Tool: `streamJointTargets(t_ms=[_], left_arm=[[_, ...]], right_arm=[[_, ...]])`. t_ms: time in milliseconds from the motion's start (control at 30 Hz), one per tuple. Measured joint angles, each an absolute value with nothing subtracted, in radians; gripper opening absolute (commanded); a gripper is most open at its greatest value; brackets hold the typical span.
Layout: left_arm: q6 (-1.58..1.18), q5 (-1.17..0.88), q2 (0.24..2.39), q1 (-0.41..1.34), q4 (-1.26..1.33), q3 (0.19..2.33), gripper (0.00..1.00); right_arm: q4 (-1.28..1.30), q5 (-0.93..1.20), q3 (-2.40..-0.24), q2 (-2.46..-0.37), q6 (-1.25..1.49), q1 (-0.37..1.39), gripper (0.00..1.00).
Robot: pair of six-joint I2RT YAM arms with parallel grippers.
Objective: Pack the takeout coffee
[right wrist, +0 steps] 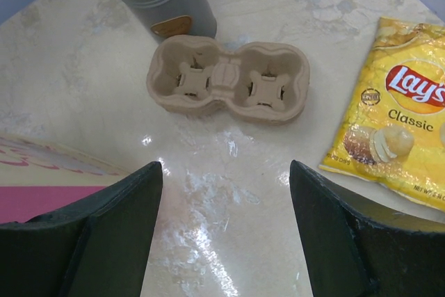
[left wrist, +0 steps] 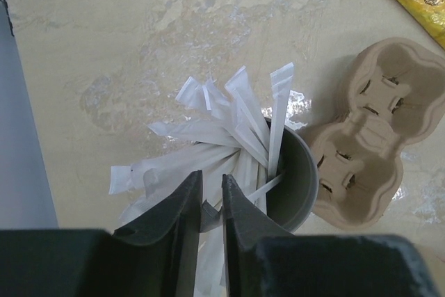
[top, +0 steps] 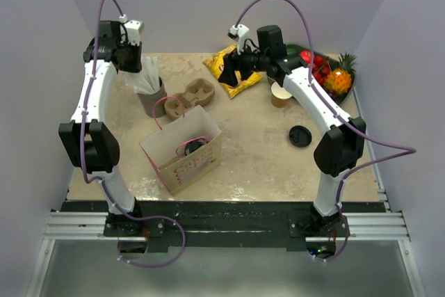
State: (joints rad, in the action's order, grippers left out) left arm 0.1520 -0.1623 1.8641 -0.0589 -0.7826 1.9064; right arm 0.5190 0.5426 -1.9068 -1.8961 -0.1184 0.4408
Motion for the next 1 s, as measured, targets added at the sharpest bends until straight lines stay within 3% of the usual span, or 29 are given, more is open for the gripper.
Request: streamJointTargets(t_ms=[133, 567, 1000], left_arm=[[0.16, -0.157, 1.858, -0.059, -0.784, 1.903, 0.0], [0.188, -0.291, 1.739, -0.059, -0.852, 1.972, 0.0], [0.21, -0.445, 1.247, -0.059, -0.795, 1.989, 0.0]], right_arm=[[0.519, 0.543, -1.907, -1.905, -0.114, 0.438, 0.77], [0.517, 0.545, -1.907, -1.906, -0.105, 0.437, 0.77], [0.52, 0.486, -1.882, -1.877, -0.094, 0.436, 0.78]])
